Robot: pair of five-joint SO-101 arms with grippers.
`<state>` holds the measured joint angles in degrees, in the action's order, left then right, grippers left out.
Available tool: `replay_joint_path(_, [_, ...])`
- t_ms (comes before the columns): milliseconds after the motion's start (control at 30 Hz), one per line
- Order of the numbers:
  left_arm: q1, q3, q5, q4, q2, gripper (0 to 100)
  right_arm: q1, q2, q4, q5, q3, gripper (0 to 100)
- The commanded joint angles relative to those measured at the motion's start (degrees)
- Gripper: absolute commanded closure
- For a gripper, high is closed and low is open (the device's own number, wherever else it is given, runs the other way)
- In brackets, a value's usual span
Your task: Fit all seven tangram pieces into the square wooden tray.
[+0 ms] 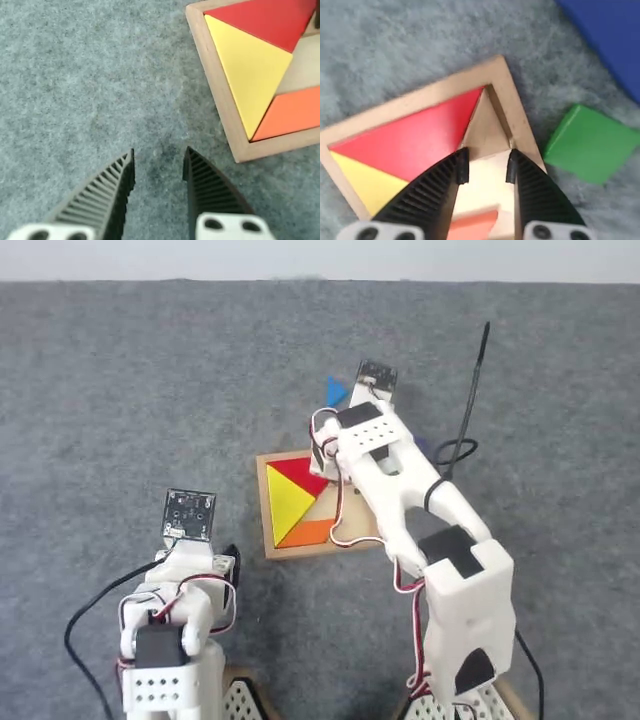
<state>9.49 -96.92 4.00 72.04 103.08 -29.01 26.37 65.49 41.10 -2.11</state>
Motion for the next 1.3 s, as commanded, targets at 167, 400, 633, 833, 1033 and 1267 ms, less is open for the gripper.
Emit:
replay_joint_path(167, [-0.2,0.5,0.4,0.5,1.6,85,0.7,0.0,17.5,-10.8,-9.3,86.0])
replay_joint_path(400, [-0.2,0.5,0.4,0.5,1.6,85,0.7,-4.1,20.0,-12.4,-13.5,86.0])
replay_joint_path(633, [-0.2,0.5,0.4,0.5,1.6,85,0.8,-3.4,14.3,-15.5,-14.2,85.9])
replay_joint_path(833, [-0.2,0.5,0.4,0.5,1.6,85,1.2,2.5,12.0,-14.8,-14.3,85.9])
replay_joint_path(1033, [-0.2,0.5,0.4,0.5,1.6,85,1.2,4.8,11.3,-14.8,-14.3,85.9])
replay_joint_path(1267, [-0.2,0.5,0.4,0.5,1.6,85,1.3,6.8,11.6,-14.6,-14.2,85.9])
